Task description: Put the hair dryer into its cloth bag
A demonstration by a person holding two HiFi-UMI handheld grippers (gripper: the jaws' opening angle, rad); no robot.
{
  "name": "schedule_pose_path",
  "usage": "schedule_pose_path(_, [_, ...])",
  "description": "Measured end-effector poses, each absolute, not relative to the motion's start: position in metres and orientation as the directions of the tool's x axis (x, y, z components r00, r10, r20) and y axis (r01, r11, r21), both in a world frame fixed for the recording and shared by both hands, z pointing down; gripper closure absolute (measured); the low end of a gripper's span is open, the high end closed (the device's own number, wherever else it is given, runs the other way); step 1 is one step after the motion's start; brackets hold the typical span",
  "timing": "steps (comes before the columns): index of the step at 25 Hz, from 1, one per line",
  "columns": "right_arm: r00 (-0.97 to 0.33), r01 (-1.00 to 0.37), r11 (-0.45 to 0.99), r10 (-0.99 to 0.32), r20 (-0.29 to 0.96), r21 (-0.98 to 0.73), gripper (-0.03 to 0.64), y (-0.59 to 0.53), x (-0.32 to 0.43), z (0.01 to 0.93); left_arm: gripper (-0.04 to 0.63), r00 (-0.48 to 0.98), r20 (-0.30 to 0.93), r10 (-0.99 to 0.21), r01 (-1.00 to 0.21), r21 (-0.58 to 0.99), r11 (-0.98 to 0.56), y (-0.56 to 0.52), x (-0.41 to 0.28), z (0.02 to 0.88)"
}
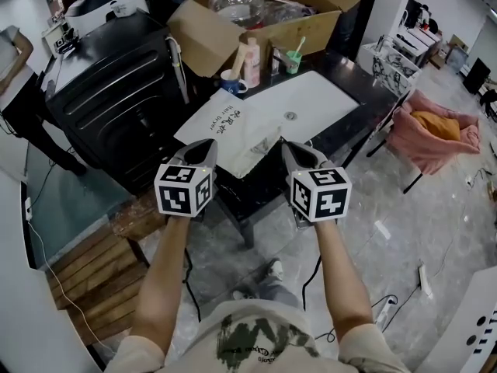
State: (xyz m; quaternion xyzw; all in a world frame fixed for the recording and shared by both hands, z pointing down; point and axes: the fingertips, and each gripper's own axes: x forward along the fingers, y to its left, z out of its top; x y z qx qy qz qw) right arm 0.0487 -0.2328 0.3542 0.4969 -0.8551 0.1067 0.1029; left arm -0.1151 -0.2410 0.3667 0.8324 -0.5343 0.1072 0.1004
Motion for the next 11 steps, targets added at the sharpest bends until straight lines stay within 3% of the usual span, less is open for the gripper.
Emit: schedule_pose_path(11, [-0.477, -0.876, 0.477, -0.835, 0.275, -0.07, 0.617, -0.2264, 0.0526, 0.3488, 0.589, 0.423, 0.278, -0.862, -0.904, 0.068, -0.422, -0.2343, -0.1071, 0.3614])
